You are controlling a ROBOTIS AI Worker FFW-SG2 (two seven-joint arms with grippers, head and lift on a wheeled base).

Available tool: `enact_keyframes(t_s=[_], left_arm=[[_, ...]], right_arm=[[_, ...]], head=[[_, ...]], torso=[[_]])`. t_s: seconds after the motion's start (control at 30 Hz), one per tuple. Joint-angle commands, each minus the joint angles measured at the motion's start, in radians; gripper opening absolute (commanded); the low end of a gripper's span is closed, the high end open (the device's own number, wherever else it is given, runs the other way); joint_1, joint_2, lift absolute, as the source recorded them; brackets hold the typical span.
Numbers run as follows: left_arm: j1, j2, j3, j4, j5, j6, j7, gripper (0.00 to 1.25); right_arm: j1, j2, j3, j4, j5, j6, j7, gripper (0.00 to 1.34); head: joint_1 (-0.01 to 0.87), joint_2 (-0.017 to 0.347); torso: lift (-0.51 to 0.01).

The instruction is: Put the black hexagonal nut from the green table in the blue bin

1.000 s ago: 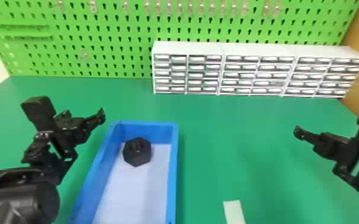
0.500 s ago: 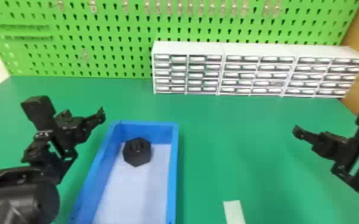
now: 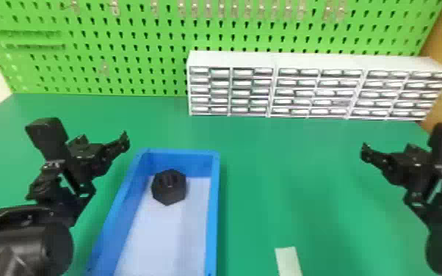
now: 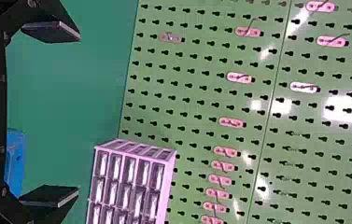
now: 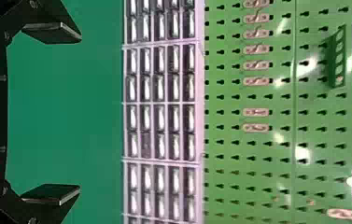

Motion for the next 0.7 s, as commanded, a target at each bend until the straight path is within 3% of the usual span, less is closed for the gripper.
enact_keyframes(t_s=[0.0, 0.33, 0.67], left_arm=[[0.002, 0.0, 0.002, 0.0, 0.003, 0.0, 0.0, 1.12], [0.005, 0.0, 0.008, 0.0, 0.009, 0.0, 0.0, 1.12], [0.007, 0.0, 0.012, 0.0, 0.012, 0.0, 0.0, 1.12]], right_arm=[[0.003, -0.005, 0.016, 0.009, 0.058, -0.06, 0.0, 1.18], [0.005, 0.007, -0.027, 0.063, -0.003, -0.061, 0.0, 1.18], [0.007, -0.008, -0.019, 0.086, -0.049, -0.041, 0.0, 1.18]], head=[[0.666, 0.032], [0.666, 0.032], [0.666, 0.032]], torso=[[-0.1], [-0.1], [-0.1]])
